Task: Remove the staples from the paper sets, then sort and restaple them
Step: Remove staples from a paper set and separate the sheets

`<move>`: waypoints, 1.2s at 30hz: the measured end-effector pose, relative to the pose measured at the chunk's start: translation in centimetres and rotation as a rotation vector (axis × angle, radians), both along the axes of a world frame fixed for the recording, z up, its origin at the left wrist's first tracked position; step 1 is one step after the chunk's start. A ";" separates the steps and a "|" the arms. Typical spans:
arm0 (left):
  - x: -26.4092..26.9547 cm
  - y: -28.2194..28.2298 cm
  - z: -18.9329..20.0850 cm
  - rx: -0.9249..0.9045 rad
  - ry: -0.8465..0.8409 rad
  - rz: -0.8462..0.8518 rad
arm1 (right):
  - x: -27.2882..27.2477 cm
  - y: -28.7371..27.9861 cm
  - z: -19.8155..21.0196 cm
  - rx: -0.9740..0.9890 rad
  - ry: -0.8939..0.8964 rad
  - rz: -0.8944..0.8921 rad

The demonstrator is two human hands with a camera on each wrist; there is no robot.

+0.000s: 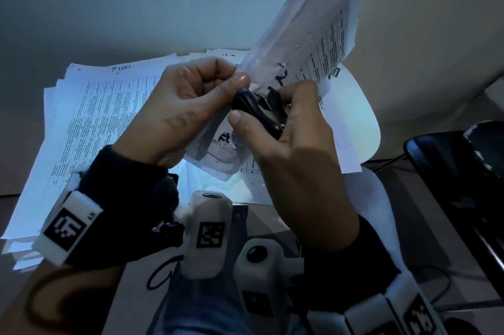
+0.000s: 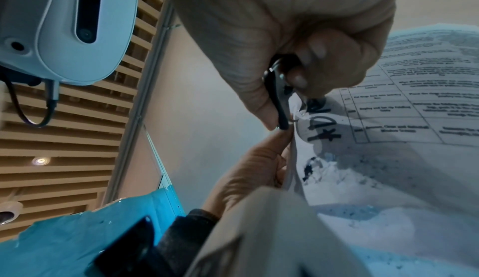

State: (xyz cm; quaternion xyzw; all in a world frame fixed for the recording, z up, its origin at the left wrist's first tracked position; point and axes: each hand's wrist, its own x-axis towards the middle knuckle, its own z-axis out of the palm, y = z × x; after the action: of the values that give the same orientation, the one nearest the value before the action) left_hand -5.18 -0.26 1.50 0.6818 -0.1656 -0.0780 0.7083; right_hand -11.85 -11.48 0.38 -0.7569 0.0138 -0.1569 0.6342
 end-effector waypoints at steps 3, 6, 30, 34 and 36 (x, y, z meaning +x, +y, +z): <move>0.2 0.1 -0.3 -0.033 0.018 -0.015 | 0.0 0.0 0.0 0.017 -0.006 -0.006; 0.2 0.2 -0.4 -0.038 0.009 -0.031 | -0.1 0.1 0.0 0.021 -0.016 -0.020; 0.4 -0.8 -0.8 0.160 -0.187 0.093 | 1.1 0.0 -1.9 0.098 -0.078 -0.149; 0.4 -1.1 -0.9 0.216 -0.198 0.133 | 1.4 0.1 -2.4 0.057 -0.091 -0.182; 0.4 -1.1 -1.0 0.241 -0.216 0.159 | 1.5 0.3 -2.5 0.055 -0.103 -0.189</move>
State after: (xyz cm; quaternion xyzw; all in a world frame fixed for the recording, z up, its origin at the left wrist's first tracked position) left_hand -4.77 -1.39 0.53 0.7771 -0.1759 0.0326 0.6034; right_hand -10.34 -11.21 -2.15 -0.7257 0.0565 -0.2542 0.6369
